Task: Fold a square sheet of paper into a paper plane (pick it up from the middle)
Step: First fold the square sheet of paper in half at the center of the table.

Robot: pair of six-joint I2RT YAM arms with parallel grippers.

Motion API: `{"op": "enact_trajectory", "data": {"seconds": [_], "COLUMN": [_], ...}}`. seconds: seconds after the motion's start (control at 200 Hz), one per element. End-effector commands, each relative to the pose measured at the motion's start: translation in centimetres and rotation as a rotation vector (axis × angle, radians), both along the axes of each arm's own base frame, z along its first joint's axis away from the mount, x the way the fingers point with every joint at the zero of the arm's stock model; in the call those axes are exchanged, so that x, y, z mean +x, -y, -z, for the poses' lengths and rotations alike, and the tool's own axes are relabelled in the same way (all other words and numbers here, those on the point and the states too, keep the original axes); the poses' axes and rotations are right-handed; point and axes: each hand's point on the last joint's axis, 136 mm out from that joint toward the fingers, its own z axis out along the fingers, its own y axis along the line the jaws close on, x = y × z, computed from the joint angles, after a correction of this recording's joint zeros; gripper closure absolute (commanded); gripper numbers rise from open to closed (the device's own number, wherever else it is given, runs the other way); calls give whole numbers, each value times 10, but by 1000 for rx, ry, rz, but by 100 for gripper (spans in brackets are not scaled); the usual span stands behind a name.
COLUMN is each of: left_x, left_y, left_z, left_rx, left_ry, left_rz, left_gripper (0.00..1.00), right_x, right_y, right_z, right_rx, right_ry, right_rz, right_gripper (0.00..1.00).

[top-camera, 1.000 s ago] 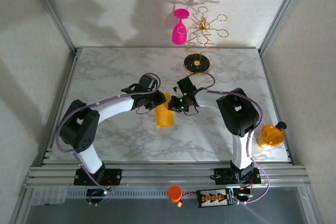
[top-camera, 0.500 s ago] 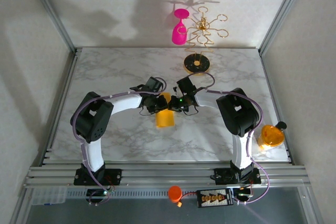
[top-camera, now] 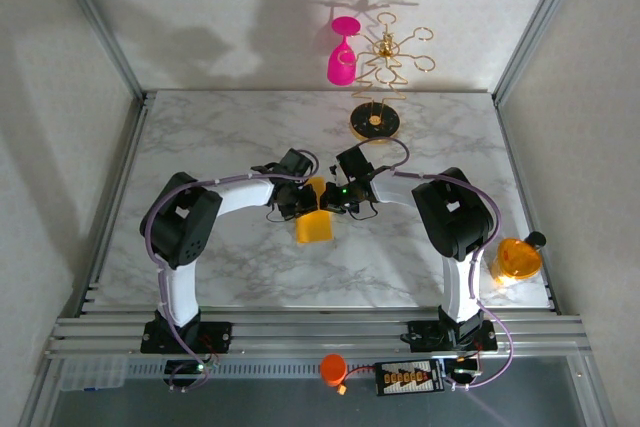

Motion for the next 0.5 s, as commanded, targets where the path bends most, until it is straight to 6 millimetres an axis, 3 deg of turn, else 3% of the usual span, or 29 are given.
{"op": "enact_trajectory", "data": {"seconds": [0.0,0.15,0.335,0.426,0.496], "left_x": [-15,-22,-29,-27,-21], "left_y": [-34,-48,-83,-94,-95], "left_z": [18,23,34,27,11], "left_rx": [88,11,-19,-18,-33], "left_ry": [-53,-69,-84,-67,-31], "left_rz": [-11,-1,-35,-43,-44], "left_gripper": [88,85,85,85,85], "right_x": [-69,-72,-70,-69,-68], "right_y": [104,114,131,132,131], "right_z": [118,123,126,125,124], "right_rx": [-518,-567,-662,-669,-669], "right_ry": [-219,-216,-185,-177,-174], "right_rz": [33,24,13,14,13], "right_gripper": [96,97,96,96,96]}}
